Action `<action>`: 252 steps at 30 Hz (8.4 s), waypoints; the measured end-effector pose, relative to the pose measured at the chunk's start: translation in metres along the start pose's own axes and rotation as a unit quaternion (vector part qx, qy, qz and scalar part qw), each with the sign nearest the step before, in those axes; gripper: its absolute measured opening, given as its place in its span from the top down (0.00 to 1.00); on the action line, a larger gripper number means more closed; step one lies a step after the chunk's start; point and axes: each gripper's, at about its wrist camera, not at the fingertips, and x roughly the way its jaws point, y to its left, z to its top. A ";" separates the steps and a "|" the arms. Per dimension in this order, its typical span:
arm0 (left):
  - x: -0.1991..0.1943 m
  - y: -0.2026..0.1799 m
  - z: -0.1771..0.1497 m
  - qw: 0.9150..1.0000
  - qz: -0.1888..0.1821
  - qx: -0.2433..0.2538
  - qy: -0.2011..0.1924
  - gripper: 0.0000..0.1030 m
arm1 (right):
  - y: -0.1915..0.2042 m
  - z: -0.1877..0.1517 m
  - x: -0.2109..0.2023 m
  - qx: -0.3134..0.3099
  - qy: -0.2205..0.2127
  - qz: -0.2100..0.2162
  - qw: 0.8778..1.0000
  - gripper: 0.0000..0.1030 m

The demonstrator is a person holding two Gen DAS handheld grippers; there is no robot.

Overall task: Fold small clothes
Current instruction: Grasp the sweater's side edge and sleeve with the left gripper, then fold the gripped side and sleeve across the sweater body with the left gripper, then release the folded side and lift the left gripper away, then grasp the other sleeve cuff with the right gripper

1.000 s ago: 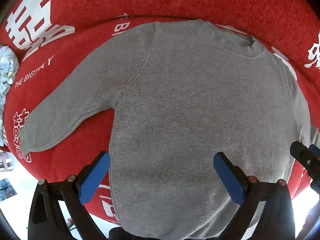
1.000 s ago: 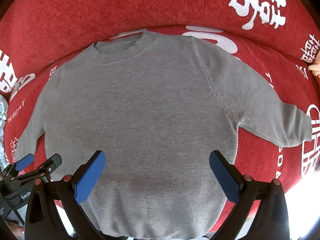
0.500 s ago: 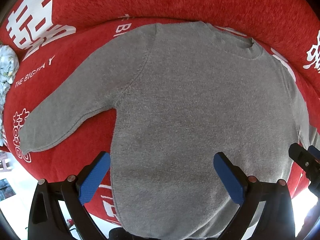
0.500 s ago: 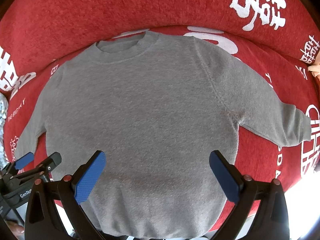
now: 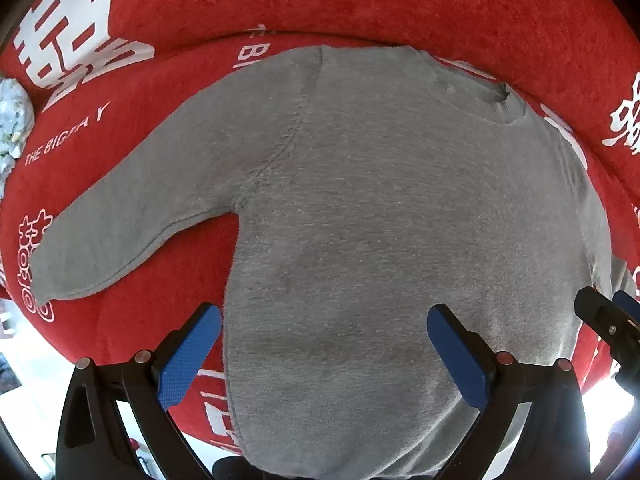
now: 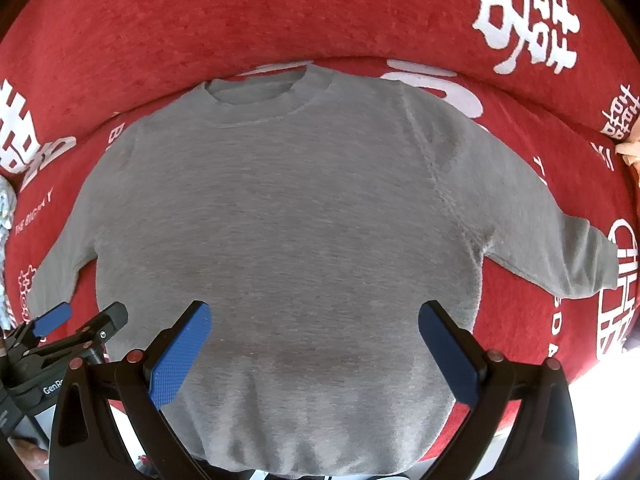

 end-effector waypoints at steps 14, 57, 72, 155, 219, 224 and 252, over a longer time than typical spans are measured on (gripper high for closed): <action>0.015 0.134 -0.024 0.988 -0.065 -0.129 -0.054 0.00 | 0.092 -0.016 0.011 -0.103 0.002 0.057 0.993 0.00; -0.054 0.158 0.024 0.942 -0.196 -0.053 -0.266 0.94 | 0.113 -0.046 0.035 -0.095 0.010 0.097 0.991 0.00; 0.046 -0.107 0.049 0.970 -0.128 0.198 -0.064 0.93 | -0.061 -0.051 0.033 0.117 -0.021 0.062 0.991 0.00; 0.048 0.067 0.060 0.993 -0.001 0.094 -0.066 0.93 | -0.096 0.015 0.072 0.262 -0.075 0.134 0.953 0.93; 0.038 -0.163 0.017 0.986 0.009 0.166 -0.011 0.01 | -0.250 -0.053 0.048 0.354 -0.061 0.231 0.904 0.56; 0.051 -0.199 0.024 0.985 0.005 0.173 0.000 0.01 | -0.298 -0.083 0.035 0.396 -0.098 0.236 0.882 0.54; 0.089 -0.349 -0.004 0.977 -0.040 0.212 0.006 0.01 | -0.452 -0.124 0.075 0.586 -0.210 0.337 0.707 0.48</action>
